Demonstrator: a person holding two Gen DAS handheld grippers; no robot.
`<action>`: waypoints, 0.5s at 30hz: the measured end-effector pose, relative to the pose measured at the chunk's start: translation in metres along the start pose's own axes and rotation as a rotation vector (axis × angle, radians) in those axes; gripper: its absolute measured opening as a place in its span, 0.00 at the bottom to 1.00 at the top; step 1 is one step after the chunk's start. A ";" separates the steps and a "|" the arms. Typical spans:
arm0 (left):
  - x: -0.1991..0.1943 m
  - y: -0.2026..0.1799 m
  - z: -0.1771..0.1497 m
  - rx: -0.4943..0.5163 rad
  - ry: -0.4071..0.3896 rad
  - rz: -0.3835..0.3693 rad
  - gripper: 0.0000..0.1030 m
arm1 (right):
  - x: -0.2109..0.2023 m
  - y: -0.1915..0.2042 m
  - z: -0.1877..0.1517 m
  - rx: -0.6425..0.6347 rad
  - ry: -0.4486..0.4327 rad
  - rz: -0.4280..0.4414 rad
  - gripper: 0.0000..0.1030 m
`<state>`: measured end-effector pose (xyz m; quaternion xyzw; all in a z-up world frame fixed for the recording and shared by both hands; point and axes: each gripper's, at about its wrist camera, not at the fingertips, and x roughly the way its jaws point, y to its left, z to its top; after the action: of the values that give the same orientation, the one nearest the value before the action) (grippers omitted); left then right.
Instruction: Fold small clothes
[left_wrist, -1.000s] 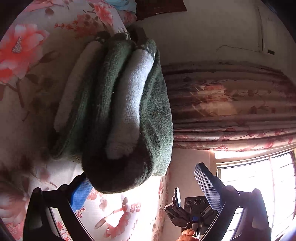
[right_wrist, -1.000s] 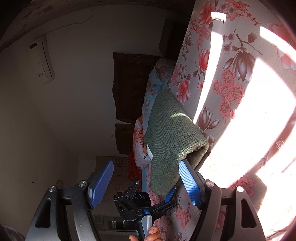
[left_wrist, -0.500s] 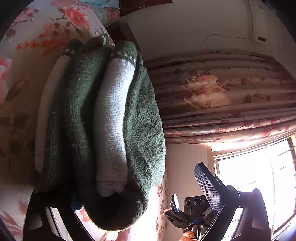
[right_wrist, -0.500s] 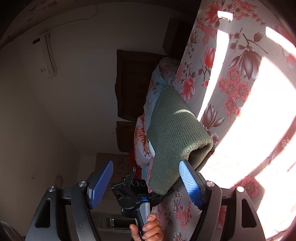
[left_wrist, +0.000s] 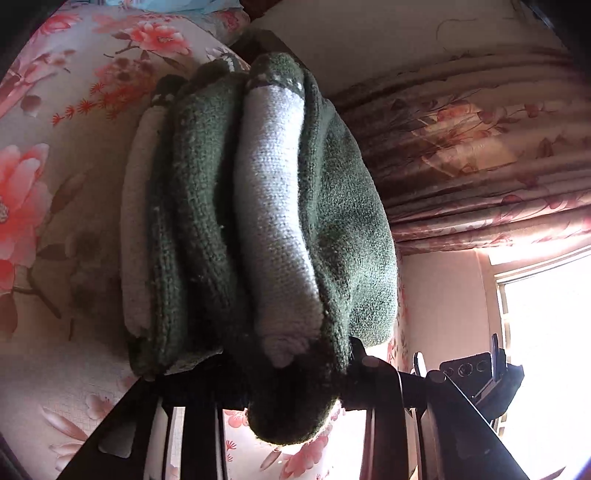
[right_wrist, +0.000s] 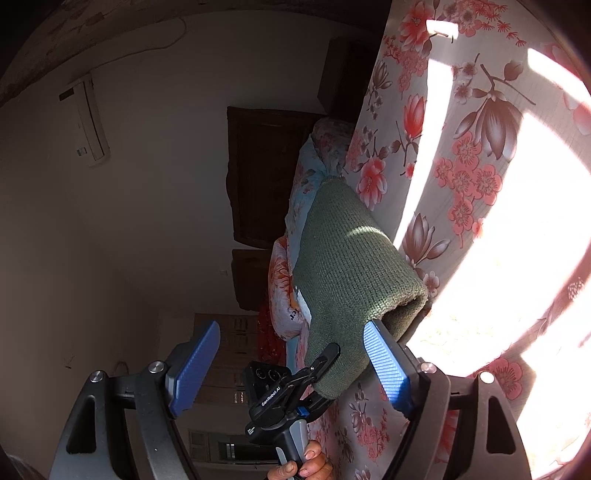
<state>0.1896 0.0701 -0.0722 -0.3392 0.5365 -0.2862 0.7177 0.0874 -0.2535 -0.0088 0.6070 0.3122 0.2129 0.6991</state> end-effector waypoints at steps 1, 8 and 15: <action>0.000 0.000 0.000 0.009 -0.002 -0.007 0.00 | 0.001 0.001 0.000 -0.008 0.001 -0.005 0.80; -0.009 0.002 0.012 0.003 -0.030 -0.137 0.00 | 0.018 -0.006 0.006 -0.022 0.030 -0.112 0.80; -0.023 -0.007 0.029 0.062 -0.021 -0.139 0.00 | 0.064 -0.018 0.007 0.064 0.091 -0.073 0.80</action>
<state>0.2116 0.0886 -0.0474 -0.3563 0.4949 -0.3482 0.7120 0.1359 -0.2182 -0.0376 0.6069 0.3724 0.2047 0.6716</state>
